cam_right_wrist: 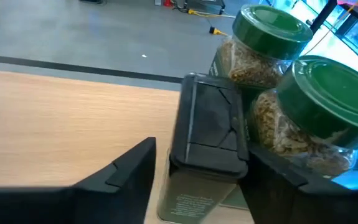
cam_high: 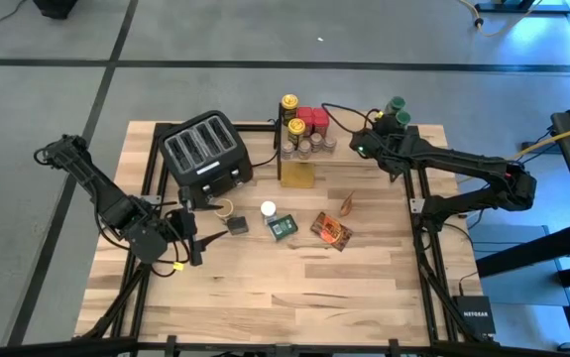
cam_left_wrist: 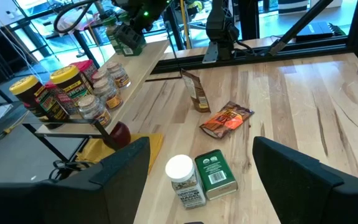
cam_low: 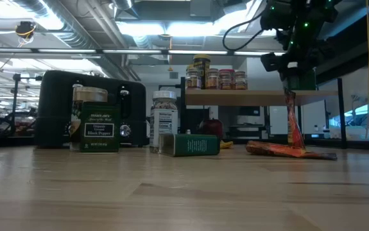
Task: Shelf spices
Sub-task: Put the black seasoning can on the shelf
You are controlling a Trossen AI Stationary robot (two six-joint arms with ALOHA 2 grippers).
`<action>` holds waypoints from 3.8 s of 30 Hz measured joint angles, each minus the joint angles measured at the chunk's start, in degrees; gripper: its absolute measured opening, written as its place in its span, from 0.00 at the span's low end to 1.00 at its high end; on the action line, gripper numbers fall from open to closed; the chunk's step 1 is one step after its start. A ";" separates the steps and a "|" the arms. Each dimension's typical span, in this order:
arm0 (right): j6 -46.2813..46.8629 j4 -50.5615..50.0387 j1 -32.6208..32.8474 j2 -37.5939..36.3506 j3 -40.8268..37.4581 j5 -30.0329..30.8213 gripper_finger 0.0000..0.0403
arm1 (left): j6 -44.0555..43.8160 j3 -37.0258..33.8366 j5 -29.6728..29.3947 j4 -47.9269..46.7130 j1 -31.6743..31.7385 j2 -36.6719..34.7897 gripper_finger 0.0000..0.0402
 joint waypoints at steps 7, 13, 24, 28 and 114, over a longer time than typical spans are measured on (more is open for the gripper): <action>-2.22 0.00 0.05 -0.28 0.00 0.45 0.61 | -0.01 0.00 0.07 -0.02 0.01 0.00 0.69; -2.93 -0.05 0.34 -2.62 0.05 -0.50 0.59 | -0.01 0.00 0.15 -0.02 0.02 0.00 0.69; -8.85 -0.20 7.27 -4.62 9.88 0.99 0.58 | 0.18 0.00 0.17 -0.02 0.02 0.04 0.69; -8.98 0.52 11.08 -4.52 11.96 0.70 0.56 | 0.19 0.00 0.15 -0.02 0.02 0.04 0.69; 2.79 -2.96 4.29 12.68 6.99 0.12 0.55 | 0.58 0.00 0.11 0.00 0.02 0.00 0.69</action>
